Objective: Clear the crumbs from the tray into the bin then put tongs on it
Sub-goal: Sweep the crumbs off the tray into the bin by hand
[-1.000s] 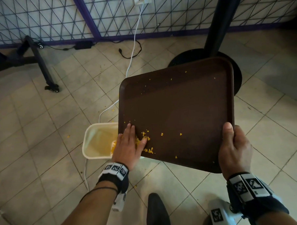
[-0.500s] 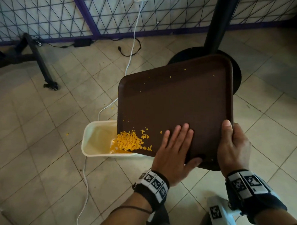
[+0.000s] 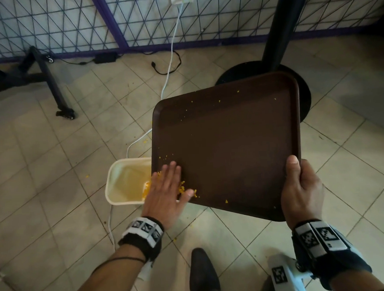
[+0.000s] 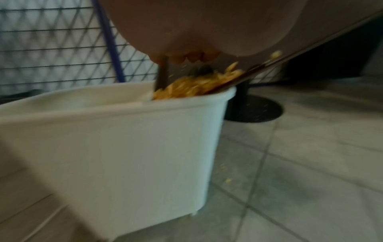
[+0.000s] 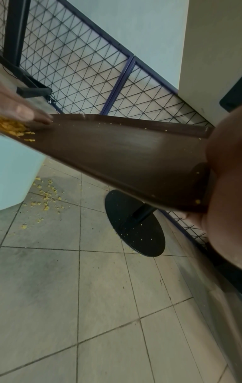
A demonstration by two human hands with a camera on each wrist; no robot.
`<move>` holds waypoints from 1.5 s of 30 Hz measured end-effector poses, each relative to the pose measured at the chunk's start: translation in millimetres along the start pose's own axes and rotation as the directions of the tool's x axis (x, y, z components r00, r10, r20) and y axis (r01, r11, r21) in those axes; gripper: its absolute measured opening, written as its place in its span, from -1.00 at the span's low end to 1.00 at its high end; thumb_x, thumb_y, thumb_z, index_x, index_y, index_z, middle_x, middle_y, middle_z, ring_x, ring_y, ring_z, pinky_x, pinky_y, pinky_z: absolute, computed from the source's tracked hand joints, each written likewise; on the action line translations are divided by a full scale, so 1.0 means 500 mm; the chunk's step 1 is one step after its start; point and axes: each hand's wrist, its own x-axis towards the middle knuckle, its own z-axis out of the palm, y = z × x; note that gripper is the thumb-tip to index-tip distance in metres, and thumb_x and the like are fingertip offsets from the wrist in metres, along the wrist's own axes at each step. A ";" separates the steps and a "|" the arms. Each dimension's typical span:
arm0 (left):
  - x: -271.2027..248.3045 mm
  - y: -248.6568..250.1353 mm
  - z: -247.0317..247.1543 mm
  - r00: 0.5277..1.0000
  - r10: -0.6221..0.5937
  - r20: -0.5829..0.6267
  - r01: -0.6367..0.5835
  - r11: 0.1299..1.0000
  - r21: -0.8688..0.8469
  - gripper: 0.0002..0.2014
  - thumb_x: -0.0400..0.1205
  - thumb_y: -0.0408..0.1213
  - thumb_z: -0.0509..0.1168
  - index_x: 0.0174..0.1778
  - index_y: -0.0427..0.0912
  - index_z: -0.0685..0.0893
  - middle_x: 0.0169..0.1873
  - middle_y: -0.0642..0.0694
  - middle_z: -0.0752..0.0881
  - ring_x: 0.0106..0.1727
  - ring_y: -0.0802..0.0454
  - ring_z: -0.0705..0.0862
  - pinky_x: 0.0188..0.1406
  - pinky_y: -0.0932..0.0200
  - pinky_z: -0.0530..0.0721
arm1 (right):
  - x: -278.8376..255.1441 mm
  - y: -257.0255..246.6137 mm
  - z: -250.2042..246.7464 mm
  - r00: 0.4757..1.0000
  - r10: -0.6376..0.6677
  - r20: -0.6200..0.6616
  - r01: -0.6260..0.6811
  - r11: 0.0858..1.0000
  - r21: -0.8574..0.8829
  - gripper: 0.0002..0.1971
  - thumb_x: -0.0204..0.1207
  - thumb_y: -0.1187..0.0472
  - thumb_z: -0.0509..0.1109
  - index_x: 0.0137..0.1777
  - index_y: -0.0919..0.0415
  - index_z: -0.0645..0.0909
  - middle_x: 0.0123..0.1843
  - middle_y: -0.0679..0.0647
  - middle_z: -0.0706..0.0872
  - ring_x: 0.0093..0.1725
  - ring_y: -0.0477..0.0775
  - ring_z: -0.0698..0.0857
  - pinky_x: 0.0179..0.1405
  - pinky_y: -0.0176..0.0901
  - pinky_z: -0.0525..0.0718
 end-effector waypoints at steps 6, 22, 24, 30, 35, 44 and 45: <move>-0.062 0.206 0.027 0.890 0.454 -0.048 -0.453 0.891 0.027 -0.28 0.73 0.35 -0.30 0.71 0.03 -0.27 0.71 0.03 -0.35 0.71 0.03 -0.39 0.63 -0.06 -0.42 | -0.002 -0.001 0.003 1.000 0.013 0.007 -0.013 1.000 -0.011 -0.57 0.77 0.00 0.07 -0.22 0.29 0.47 -0.40 0.03 0.50 -0.41 -0.02 0.46 -0.46 -0.12 0.37; -0.042 -0.131 0.065 0.994 0.055 0.099 -0.074 0.975 0.211 -0.30 0.73 0.28 -0.43 0.74 -0.01 -0.06 0.74 -0.01 -0.15 0.74 -0.09 -0.24 0.70 -0.19 -0.18 | -0.001 0.001 0.003 1.000 0.006 -0.001 -0.006 1.000 0.022 -0.55 0.75 -0.04 0.08 -0.23 0.29 0.47 -0.40 0.06 0.49 -0.42 0.04 0.45 -0.42 -0.07 0.40; -0.040 -0.143 0.050 0.996 0.035 0.087 -0.052 0.978 0.202 -0.27 0.69 0.28 -0.51 0.74 0.02 -0.08 0.73 0.02 -0.20 0.73 -0.07 -0.27 0.70 -0.19 -0.18 | 0.000 0.002 0.003 1.000 0.010 0.000 -0.010 1.000 0.029 -0.55 0.75 -0.04 0.08 -0.24 0.28 0.46 -0.40 0.07 0.48 -0.43 0.05 0.43 -0.43 -0.08 0.40; 0.028 -0.109 -0.018 0.994 0.028 -0.110 -0.024 0.999 0.046 -0.38 0.78 0.15 -0.34 0.74 -0.01 0.11 0.74 0.03 -0.02 0.75 -0.04 -0.08 0.71 -0.13 -0.07 | -0.001 0.001 0.004 1.000 0.014 0.000 -0.014 1.000 0.021 -0.58 0.76 -0.04 0.07 -0.32 0.13 0.41 -0.41 0.03 0.46 -0.43 0.04 0.42 -0.45 -0.10 0.36; 0.134 -0.074 -0.046 0.987 -0.094 -0.133 0.078 0.990 -0.120 -0.36 0.78 0.16 -0.26 0.76 -0.05 0.01 0.76 -0.02 -0.05 0.76 -0.01 -0.08 0.72 -0.07 -0.09 | -0.001 0.008 0.004 1.000 -0.001 0.001 0.001 1.000 0.004 -0.56 0.76 -0.02 0.07 -0.23 0.27 0.48 -0.40 0.03 0.49 -0.41 0.02 0.45 -0.45 -0.11 0.36; 0.010 -0.093 0.052 0.994 -0.108 0.019 0.109 0.993 -0.050 -0.15 0.65 0.32 -0.50 0.75 -0.13 0.04 0.75 -0.09 0.07 0.75 0.00 -0.02 0.72 -0.10 -0.11 | 0.002 0.011 0.005 1.000 0.006 -0.013 -0.006 1.000 0.006 -0.58 0.76 -0.02 0.07 -0.26 0.22 0.44 -0.42 0.02 0.46 -0.43 0.02 0.42 -0.46 -0.12 0.34; -0.001 -0.096 0.053 0.995 -0.096 0.014 0.097 0.994 -0.059 -0.13 0.64 0.33 -0.51 0.74 -0.12 0.09 0.74 -0.09 0.13 0.75 0.00 0.02 0.72 -0.10 -0.09 | 0.001 0.012 0.004 1.000 0.008 -0.012 -0.008 1.000 0.004 -0.57 0.76 -0.03 0.07 -0.26 0.23 0.44 -0.41 0.03 0.47 -0.43 0.02 0.43 -0.46 -0.12 0.35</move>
